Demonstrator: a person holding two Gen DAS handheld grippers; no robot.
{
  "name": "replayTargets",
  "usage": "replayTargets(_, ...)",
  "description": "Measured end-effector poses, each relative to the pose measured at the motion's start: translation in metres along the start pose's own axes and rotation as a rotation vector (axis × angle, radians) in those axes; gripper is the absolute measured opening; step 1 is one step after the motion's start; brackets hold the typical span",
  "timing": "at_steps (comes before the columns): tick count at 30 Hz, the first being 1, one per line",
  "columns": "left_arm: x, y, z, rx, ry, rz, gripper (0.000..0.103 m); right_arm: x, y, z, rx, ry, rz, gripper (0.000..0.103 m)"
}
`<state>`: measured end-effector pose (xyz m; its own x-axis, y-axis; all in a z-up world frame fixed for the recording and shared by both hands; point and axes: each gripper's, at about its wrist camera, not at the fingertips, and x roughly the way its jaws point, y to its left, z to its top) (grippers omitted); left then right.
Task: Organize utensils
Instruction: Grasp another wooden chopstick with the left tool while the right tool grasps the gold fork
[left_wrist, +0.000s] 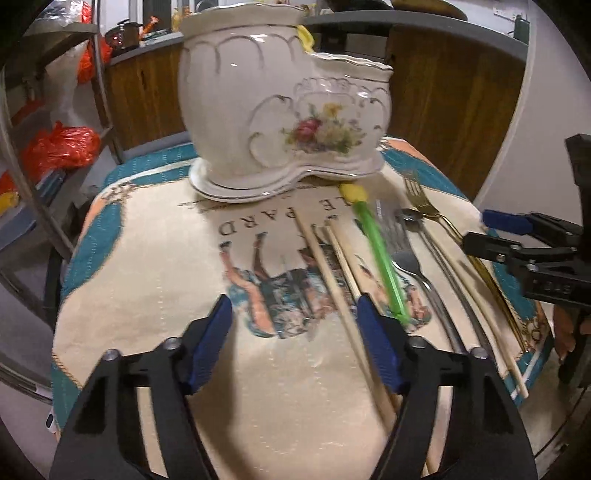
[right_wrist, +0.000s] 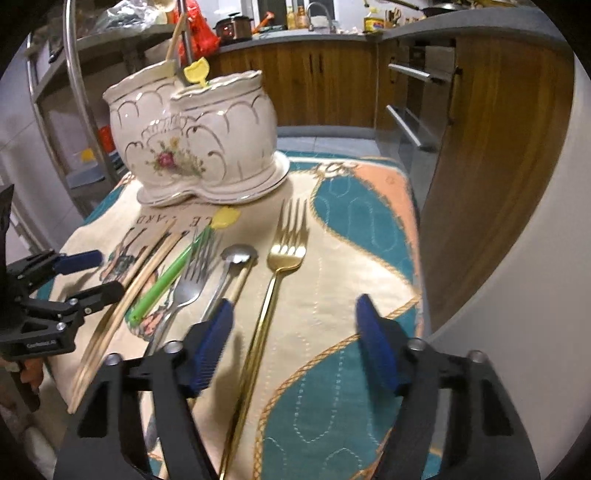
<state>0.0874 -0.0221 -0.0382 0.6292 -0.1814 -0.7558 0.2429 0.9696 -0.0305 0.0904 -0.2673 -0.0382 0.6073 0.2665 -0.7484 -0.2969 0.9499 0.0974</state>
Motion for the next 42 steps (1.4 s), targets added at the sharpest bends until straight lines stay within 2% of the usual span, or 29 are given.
replayTargets(2,0.000,-0.004,0.001,0.016,0.003,-0.004,0.057,0.003,0.003,0.000,0.001,0.010,0.014,0.054)
replayTargets(3,0.000,-0.006,0.001,0.023,0.005,-0.008,0.051,0.005,0.004,0.001,0.001,0.015,0.024,0.051)
replayTargets(5,0.002,-0.009,0.002,0.041,0.011,-0.009,0.044,0.008,0.006,0.002,-0.001,0.024,0.032,0.046)
replayTargets(7,0.002,-0.010,0.004,0.044,0.018,-0.026,0.029,0.012,0.009,0.004,-0.003,0.033,0.031,0.041)
replayTargets(12,0.005,-0.007,0.012,0.045,0.049,-0.065,0.013,0.017,0.011,0.010,-0.011,0.048,0.015,0.035)
replayTargets(20,0.010,-0.005,0.019,0.071,0.094,-0.086,0.012,0.025,0.015,0.019,-0.039,0.062,-0.018,0.027)
replayTargets(22,0.011,-0.006,0.020,0.090,0.096,-0.080,0.010,0.025,0.019,0.019,-0.062,0.067,-0.018,0.016)
replayTargets(24,0.010,-0.008,0.019,0.130,0.102,-0.075,0.009,0.024,0.021,0.018,-0.081,0.074,-0.011,0.011)
replayTargets(25,0.009,-0.007,0.018,0.143,0.107,-0.080,0.006,0.023,0.022,0.017,-0.088,0.078,-0.005,0.010)
replayTargets(31,0.007,-0.002,0.017,0.157,0.122,-0.081,0.006,0.018,0.021,0.014,-0.101,0.102,0.014,0.007)
replayTargets(42,0.005,-0.005,0.011,0.162,0.046,-0.061,0.006,0.014,0.014,0.012,-0.078,0.066,0.017,0.006)
